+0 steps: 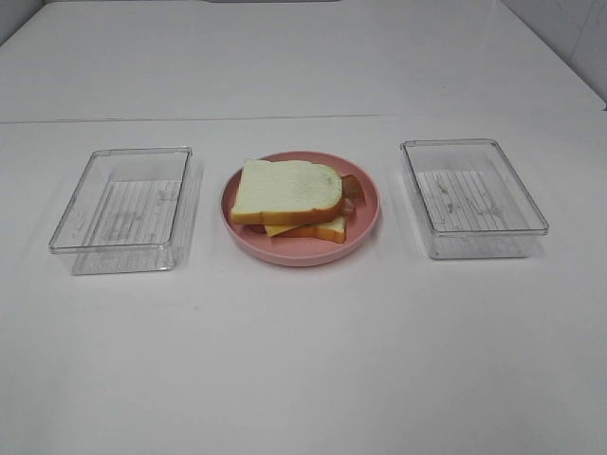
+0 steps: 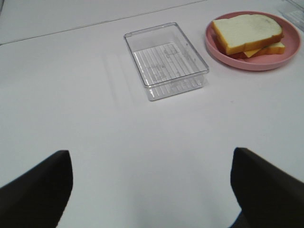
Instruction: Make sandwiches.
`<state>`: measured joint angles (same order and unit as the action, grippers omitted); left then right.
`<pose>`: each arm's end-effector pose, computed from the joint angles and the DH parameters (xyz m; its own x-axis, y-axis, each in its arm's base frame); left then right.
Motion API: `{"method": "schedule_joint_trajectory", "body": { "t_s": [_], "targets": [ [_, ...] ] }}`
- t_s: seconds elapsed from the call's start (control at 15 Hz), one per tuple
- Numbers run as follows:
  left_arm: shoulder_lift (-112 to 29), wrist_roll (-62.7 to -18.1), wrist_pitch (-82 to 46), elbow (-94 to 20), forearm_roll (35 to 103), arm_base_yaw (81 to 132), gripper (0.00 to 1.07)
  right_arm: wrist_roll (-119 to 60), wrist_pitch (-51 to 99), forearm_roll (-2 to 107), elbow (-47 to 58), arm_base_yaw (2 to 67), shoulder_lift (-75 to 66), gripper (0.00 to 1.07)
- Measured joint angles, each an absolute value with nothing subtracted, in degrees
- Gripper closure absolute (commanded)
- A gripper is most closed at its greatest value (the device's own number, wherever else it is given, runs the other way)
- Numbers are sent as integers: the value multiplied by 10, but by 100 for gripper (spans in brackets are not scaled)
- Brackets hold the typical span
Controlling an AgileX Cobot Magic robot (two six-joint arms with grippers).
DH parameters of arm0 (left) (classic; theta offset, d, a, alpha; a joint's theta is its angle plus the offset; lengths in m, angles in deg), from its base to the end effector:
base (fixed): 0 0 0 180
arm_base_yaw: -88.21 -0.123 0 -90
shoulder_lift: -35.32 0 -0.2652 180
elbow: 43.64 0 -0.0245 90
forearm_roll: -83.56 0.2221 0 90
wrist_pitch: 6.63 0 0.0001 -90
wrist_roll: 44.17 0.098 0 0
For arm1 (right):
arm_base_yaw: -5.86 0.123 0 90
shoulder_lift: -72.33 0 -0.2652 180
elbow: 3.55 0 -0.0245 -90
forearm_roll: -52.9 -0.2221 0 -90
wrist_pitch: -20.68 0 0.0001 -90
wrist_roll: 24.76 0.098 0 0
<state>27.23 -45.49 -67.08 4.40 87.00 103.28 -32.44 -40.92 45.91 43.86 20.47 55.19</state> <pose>-0.0028 0.0061 0.2606 -0.4300 0.1226 -0.8945 0.2174 0.9756 0.0292 0.0123 0.0140 0.2614 -0.5414 -0.2189 -0.8118 -0.3767 0.9263 0.0014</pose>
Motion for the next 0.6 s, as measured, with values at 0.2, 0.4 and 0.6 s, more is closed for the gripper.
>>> {"method": "schedule_joint_trajectory", "body": {
  "t_s": [0.2,0.4,0.6],
  "targets": [
    [272,-455,-671,44,870,940,21,-324,-409,449,439,136,579,33],
    [272,-455,-671,44,870,895,21,-324,-408,445,439,70,621,33],
    [272,-455,-670,44,871,892,21,-324,-407,444,439,56,643,33]
  ]
}}
